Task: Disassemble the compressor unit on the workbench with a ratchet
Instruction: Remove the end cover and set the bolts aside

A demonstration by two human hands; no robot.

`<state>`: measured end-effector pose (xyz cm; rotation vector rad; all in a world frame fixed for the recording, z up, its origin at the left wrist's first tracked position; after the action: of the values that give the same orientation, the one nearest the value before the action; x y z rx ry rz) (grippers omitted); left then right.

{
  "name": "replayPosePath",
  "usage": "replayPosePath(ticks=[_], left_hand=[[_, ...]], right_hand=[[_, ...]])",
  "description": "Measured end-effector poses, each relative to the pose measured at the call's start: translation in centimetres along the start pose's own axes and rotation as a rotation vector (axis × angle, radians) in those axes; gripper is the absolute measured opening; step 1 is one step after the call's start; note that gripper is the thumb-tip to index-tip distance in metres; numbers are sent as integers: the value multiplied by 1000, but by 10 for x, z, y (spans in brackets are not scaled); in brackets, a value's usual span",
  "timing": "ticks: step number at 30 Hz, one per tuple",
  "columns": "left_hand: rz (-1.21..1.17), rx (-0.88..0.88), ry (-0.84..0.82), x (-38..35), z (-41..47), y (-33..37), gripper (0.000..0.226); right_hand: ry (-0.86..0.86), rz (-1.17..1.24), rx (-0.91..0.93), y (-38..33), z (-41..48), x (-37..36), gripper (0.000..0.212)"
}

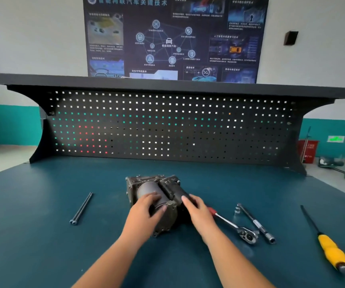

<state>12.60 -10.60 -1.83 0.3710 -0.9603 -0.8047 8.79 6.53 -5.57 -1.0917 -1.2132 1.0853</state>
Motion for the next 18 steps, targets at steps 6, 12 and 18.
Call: replayPosePath(ticks=[6,12,18], left_hand=[[7,0,-6,4,-12,-1,39],[-57,-16,26,20,-50,16,36],[-81,-89,-53,28,-122,49,68]], right_hand=[[15,-92,23,-5,-11,-5,28],[-25,-264,38,-13,-51,5,33],[-133,-403,105,-13,-109,29,32]])
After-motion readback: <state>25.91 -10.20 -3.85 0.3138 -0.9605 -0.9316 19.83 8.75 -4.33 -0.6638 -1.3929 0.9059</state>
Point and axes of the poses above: each hand's wrist, its own z-axis towards the middle knuckle, its own x-axis out of the back of the hand, y = z × x, the point moved 5 cm from there along z, towards the middle knuckle, and after that the axes turned 4 degrees about -y, right-handed, at the moved point
